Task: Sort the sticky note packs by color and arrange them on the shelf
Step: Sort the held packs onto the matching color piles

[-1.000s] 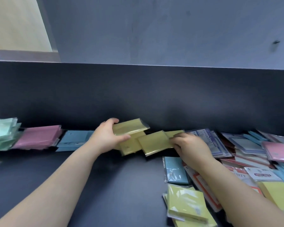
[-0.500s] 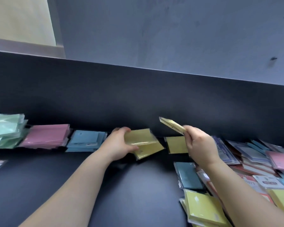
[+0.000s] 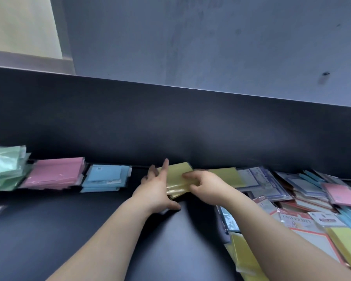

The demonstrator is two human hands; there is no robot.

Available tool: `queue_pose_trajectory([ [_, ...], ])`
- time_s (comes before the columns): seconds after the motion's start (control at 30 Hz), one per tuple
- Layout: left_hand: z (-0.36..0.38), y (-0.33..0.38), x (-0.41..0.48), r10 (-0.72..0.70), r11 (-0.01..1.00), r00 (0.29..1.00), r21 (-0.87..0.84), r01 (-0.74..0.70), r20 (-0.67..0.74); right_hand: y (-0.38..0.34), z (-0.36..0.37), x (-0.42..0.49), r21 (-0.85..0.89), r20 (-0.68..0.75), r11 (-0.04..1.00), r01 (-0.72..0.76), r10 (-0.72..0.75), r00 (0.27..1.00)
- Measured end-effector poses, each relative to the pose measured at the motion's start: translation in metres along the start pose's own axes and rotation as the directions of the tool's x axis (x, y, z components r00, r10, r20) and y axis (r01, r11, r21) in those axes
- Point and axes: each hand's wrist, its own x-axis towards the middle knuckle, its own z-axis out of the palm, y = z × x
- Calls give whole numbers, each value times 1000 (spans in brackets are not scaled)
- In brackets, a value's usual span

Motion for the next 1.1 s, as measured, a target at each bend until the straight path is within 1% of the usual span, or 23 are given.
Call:
queue_pose_trajectory([
  [0.07, 0, -3, 3, -7, 1000, 1000, 6, 7, -19, -3, 5, 0, 12, 5, 999, 32, -32, 999],
  [0.13, -3, -10, 5, -23, 1000, 998, -14, 22, -67, -1, 2, 1, 35, -26, 998, 45, -44, 999],
  [0.2, -3, -15, 8, -28, 999, 995, -29, 25, -97, 10, -8, 1, -1, -52, 1000, 29, -29, 998],
  [0.27, 0, -16, 9, -25, 1000, 993, -21, 23, -117, 31, -20, -1, -108, -39, 992, -62, 58, 998],
  [0.33, 3, -16, 9, -28, 999, 990, -19, 26, -141, 53, -28, -7, -236, 18, 957, -170, 179, 984],
  [0.37, 4, -16, 10, -33, 999, 988, -20, 31, -150, 61, -29, -10, -276, 31, 940, -198, 214, 976],
  [0.4, 4, -16, 10, -38, 999, 987, -21, 36, -154, 66, -29, -12, -293, 14, 934, -205, 219, 976],
  [0.5, 4, -15, 9, -38, 999, 989, -22, 35, -146, 67, -21, -13, -386, -102, 910, -152, 121, 987],
  [0.57, 3, -15, 8, -32, 999, 990, -22, 29, -138, 66, -17, -13, -447, -104, 887, -114, 75, 992],
  [0.7, 1, -13, 4, -31, 999, 990, -13, 29, -138, 70, -22, -14, -465, -42, 880, -98, 89, 995],
  [0.8, 1, -11, 0, -28, 1000, 989, -5, 27, -146, 68, -19, -12, -492, -81, 862, -121, 93, 992],
  [0.87, -1, -11, -2, -25, 1000, 987, -16, 23, -157, 65, -17, -13, -458, -169, 875, -158, 89, 982],
  [0.97, -2, -11, -3, -20, 999, 985, -53, 11, -174, 57, -18, -14, -351, -368, 919, -181, 42, 929],
  [1.03, -3, -10, -3, -13, 997, 983, -78, -1, -181, 44, -14, -12, -244, -451, 963, -112, -11, 893],
  [1.1, -4, -9, -2, -28, 991, 981, -136, 2, -190, 27, -5, -9, -173, -446, 984, 43, -117, 887],
])
